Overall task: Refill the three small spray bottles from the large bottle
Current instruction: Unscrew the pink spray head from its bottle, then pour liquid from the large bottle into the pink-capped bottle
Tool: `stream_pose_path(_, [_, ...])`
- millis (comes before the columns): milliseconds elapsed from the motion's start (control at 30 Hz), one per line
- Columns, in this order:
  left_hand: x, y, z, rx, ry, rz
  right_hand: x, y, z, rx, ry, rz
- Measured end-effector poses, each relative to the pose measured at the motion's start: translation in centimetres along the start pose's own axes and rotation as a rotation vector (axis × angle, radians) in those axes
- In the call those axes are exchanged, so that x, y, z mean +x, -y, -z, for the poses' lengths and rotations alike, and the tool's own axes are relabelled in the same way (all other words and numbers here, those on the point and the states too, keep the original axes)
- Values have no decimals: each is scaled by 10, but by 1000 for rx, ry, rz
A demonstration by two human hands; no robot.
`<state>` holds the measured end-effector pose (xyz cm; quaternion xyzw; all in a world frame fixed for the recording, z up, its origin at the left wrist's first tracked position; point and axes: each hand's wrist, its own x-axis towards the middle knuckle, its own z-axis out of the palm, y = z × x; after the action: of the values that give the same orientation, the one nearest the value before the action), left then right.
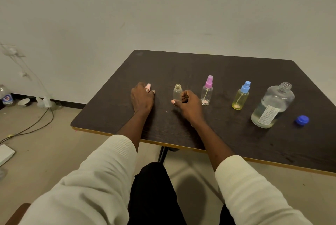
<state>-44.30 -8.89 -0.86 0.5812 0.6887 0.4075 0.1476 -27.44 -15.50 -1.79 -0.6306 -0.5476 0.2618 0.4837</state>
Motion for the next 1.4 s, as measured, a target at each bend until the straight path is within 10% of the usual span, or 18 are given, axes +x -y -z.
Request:
stream_pose_path(833, [-103,-36,-1,-353,-15,-435,-29,-4,22,-1,-23,-18])
stream_pose_path(1400, [-215,-138,-75,-473,276,-639,-96,-41,185,-111,-828,59])
